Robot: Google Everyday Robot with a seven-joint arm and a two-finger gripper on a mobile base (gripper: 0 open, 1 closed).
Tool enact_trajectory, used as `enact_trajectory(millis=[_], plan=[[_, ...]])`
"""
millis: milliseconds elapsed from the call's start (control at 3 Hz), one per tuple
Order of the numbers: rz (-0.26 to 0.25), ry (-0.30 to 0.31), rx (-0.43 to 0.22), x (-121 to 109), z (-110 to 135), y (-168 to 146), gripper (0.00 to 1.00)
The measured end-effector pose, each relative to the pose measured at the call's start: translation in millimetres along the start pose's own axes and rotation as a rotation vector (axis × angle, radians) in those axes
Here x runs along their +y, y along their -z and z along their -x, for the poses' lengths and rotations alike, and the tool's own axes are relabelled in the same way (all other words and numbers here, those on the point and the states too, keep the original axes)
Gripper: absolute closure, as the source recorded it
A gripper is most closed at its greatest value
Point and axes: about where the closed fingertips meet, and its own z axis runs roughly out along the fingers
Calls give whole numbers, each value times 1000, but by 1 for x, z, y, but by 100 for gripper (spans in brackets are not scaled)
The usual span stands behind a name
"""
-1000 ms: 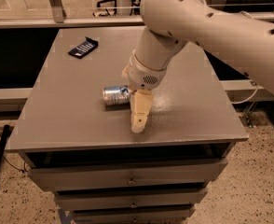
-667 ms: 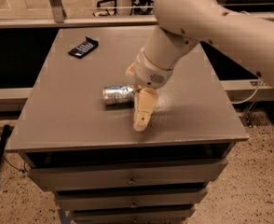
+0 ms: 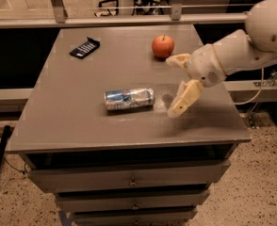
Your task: Knock redbull can over
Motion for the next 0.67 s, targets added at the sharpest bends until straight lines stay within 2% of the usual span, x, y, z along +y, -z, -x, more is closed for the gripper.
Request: enact_trajectory(millis=[333,667], plan=[[-92,-43,-213,-3,2,59,0],[-114,-78,-295,0,11,79,0]])
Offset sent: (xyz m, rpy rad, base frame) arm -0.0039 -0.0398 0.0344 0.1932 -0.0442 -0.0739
